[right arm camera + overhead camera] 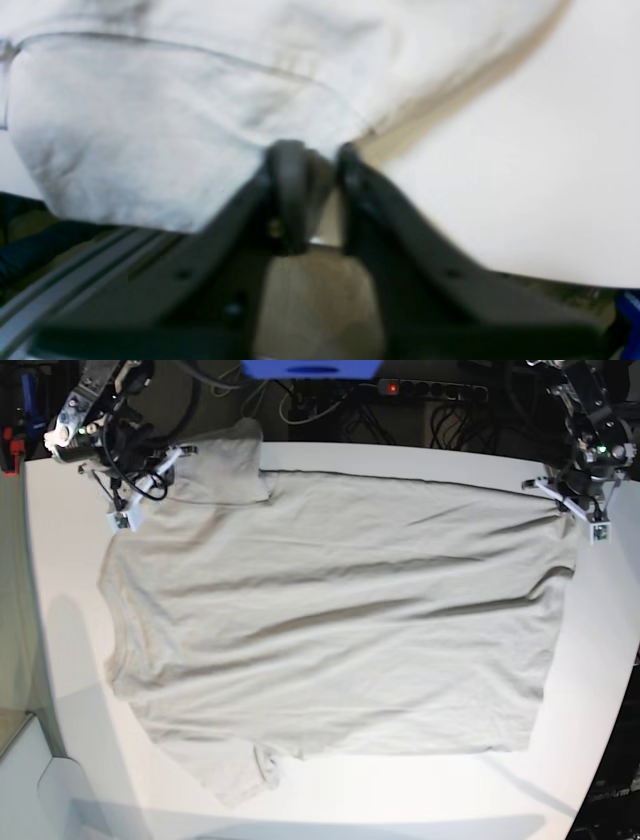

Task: Layout the t-shirt on the table in an organized manner, then fold the t-shirt properly
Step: 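Grasp the shoulder-edge corners of the beige shirt with both grippers, then lift the grasped edge with both grippers and fold it over the shirt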

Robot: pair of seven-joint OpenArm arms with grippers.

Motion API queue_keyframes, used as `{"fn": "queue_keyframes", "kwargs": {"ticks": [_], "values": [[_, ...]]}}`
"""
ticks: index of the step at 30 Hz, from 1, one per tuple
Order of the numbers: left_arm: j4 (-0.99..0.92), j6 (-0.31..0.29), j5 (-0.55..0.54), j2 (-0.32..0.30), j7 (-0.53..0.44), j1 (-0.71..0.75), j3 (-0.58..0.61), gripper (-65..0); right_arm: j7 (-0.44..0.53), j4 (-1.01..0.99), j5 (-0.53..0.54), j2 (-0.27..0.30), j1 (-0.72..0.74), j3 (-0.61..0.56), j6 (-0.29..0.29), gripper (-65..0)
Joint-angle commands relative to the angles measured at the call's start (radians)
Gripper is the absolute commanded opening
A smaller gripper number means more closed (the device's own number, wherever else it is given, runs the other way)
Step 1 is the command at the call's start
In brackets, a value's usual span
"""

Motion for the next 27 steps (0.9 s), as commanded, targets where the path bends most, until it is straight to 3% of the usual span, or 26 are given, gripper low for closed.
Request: {"fn": "queue_keyframes", "kwargs": {"ticks": [1,11,17,21,27], "values": [[0.003,0.010,0.019,-0.005,0.036,0.009,-0.002,-63.7,-0.053,-0.008,-0.021,-0.007,-0.018,-0.002,0.014,-64.0],[0.011,0.010,0.010,0.013,0.036,0.000,-0.008,-63.7,-0.053,0.108,0.035,-0.007,0.010,0.001,0.014,-65.0],[0.120,0.010,0.010,0.016,0.038,0.007,-0.008,-63.7,-0.069,0.176,0.063,-0.004,0.027,0.001,0.014,-65.0],[0.184,0.010,0.010,0.016,0.038,0.014,-0.010,-63.7,-0.135,0.176,0.127,0.042,0.050,0.004,0.014,-65.0],[0.241,0.004,0.010,0.016,0.038,0.027,-0.059,-63.7,-0.150,0.176,0.252,0.103,0.053,0.004,0.014,-65.0]]}}
